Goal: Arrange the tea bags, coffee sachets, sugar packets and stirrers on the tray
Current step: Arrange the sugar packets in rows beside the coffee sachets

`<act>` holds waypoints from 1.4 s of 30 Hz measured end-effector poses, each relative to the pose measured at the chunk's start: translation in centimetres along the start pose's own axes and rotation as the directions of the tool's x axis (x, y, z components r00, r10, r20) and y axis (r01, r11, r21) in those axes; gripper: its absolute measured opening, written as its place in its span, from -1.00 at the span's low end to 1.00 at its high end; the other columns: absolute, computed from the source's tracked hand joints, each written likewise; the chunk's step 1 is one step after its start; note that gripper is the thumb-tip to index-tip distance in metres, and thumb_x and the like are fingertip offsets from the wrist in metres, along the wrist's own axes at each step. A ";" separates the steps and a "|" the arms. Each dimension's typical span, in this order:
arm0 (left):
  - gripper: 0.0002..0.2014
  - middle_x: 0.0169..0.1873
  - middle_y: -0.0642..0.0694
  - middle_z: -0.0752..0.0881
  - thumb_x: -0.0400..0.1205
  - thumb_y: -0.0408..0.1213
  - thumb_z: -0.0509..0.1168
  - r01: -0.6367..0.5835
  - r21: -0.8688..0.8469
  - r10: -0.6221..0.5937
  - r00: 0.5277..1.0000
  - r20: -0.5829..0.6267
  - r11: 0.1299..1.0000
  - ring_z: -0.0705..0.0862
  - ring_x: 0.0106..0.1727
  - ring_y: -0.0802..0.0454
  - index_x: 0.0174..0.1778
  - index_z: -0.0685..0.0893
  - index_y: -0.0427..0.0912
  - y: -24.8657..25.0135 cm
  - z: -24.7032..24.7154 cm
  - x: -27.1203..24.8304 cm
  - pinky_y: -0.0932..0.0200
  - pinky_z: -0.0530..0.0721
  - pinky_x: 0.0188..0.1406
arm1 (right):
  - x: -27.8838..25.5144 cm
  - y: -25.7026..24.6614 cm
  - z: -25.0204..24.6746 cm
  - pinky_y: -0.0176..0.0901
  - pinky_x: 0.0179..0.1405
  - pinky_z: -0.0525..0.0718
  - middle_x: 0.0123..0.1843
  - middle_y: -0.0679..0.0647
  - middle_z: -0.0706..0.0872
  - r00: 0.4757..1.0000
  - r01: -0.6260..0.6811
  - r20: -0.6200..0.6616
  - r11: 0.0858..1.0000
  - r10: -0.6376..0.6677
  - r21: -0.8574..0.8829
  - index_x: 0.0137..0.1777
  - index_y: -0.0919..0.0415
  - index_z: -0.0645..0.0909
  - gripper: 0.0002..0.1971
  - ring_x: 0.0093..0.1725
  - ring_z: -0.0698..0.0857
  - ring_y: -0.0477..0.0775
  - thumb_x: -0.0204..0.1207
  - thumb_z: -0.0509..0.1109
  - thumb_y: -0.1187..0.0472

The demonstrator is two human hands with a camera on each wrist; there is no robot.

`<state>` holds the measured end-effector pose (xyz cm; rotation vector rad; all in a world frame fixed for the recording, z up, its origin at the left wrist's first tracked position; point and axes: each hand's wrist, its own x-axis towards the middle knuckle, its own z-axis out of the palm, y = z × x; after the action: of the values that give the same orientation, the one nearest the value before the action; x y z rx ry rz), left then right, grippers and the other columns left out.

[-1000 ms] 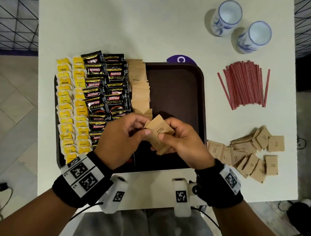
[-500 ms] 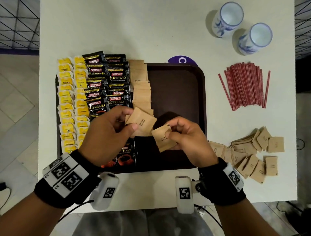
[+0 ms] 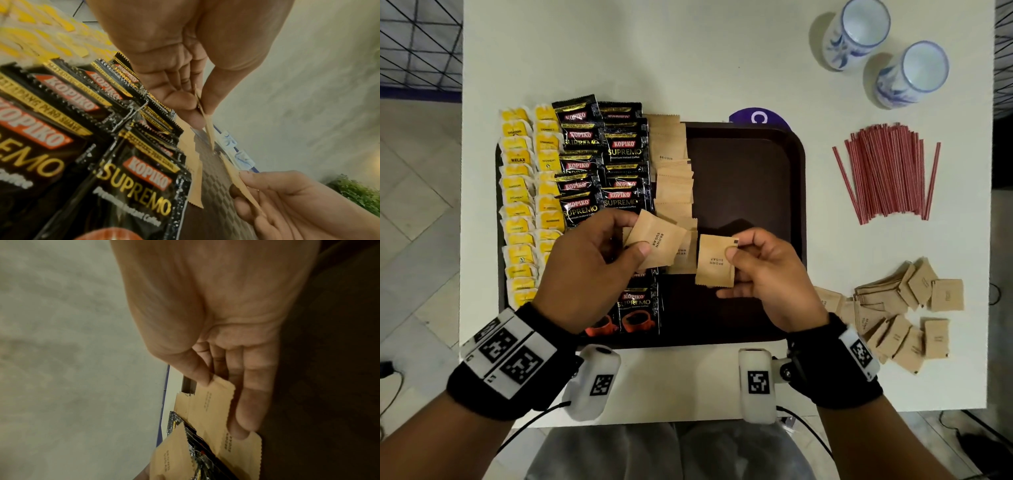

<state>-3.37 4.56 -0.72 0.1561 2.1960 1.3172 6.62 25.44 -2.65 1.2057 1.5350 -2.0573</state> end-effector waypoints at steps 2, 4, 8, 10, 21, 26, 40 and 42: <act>-0.71 -0.06 0.10 0.80 0.57 -0.36 0.44 -0.001 0.000 0.001 1.000 0.002 1.000 0.81 -0.16 0.19 0.07 0.65 0.14 0.1 0.0 0.1 0.25 0.78 -0.21 | 0.0 -0.2 0.1 0.10 -0.36 0.84 0.05 0.34 0.80 1.000 -0.024 0.017 0.999 0.023 0.035 0.09 0.23 0.53 -0.96 -0.17 0.85 0.42 0.74 0.26 0.34; -0.70 -0.05 0.10 0.80 0.57 -0.36 0.44 -0.008 -0.001 0.008 1.000 0.002 1.000 0.81 -0.15 0.20 0.05 0.64 0.17 0.1 0.0 0.1 0.29 0.76 -0.24 | 0.1 -0.2 0.2 0.07 -0.39 0.83 0.06 0.31 0.79 1.000 -0.007 0.021 1.000 0.006 0.022 0.12 0.21 0.50 -0.93 -0.18 0.85 0.43 0.74 0.25 0.36; -0.74 -0.05 0.08 0.80 0.57 -0.33 0.45 0.005 0.003 -0.005 1.000 -0.006 1.000 0.79 -0.18 0.18 0.10 0.67 0.08 -0.1 0.0 0.3 0.41 0.66 -0.37 | 0.4 0.4 0.1 -0.12 -0.38 0.75 0.08 0.22 0.78 0.994 0.107 0.044 0.986 -0.102 -0.130 0.20 0.19 0.52 -0.66 -0.09 0.82 0.28 0.56 0.39 0.56; -0.75 -0.06 0.07 0.79 0.57 -0.33 0.45 0.007 -0.001 -0.007 1.000 -0.009 1.000 0.79 -0.19 0.17 0.10 0.67 0.04 -0.2 -0.1 0.3 0.42 0.65 -0.39 | 0.5 0.7 0.2 -0.19 -0.34 0.70 0.02 0.17 0.81 0.991 0.134 0.055 0.971 -0.126 -0.198 0.23 0.16 0.52 -0.57 -0.12 0.78 0.15 0.48 0.48 0.56; -0.74 -0.09 0.06 0.79 0.56 -0.35 0.45 0.001 -0.010 -0.001 0.999 -0.038 1.000 0.76 -0.28 0.21 0.08 0.66 0.05 -0.3 -0.5 0.4 0.47 0.60 -0.42 | 0.2 0.2 0.3 0.08 -0.19 0.83 -0.04 0.08 0.83 0.983 0.167 0.123 0.943 -0.137 -0.289 0.01 0.12 0.72 -0.72 -0.20 0.86 0.20 0.53 0.40 0.52; -0.71 -0.08 0.08 0.80 0.56 -0.34 0.45 0.015 -0.053 -0.017 0.999 -0.034 0.998 0.78 -0.18 0.17 0.03 0.65 0.17 -0.7 -0.6 0.3 0.41 0.64 -0.38 | 0.4 0.8 0.7 0.08 -0.06 0.80 -0.10 -0.03 0.83 0.963 0.268 0.137 0.854 -0.231 -0.446 0.02 -0.03 0.66 -0.68 -0.14 0.81 0.10 0.46 0.51 0.43; -0.71 -0.08 0.09 0.81 0.57 -0.31 0.45 0.033 -0.066 -0.038 0.997 -0.065 0.997 0.80 -0.19 0.06 0.05 0.64 0.21 -1.5 -2.0 0.3 0.18 0.65 -0.33 | 1.5 2.1 2.4 -0.41 -0.20 0.68 -0.03 0.00 0.69 0.957 0.283 0.103 0.786 -0.273 -0.549 0.14 0.13 0.81 -0.74 -0.20 0.74 -0.14 0.60 0.41 0.43; -0.71 -0.09 0.09 0.81 0.56 -0.30 0.45 0.034 -0.072 -0.038 0.997 -0.062 0.997 0.81 -0.19 0.06 0.04 0.64 0.22 -1.5 -2.1 0.3 0.20 0.65 -0.33 | 1.6 2.2 2.6 -0.36 -0.10 0.71 -0.04 -0.01 0.69 0.945 0.311 0.109 0.744 -0.309 -0.592 0.13 0.13 0.82 -0.74 -0.19 0.73 -0.09 0.59 0.41 0.44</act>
<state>-4.40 2.24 -1.39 0.0483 2.1901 1.3950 6.00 22.69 -5.12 0.7263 2.2785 -1.5046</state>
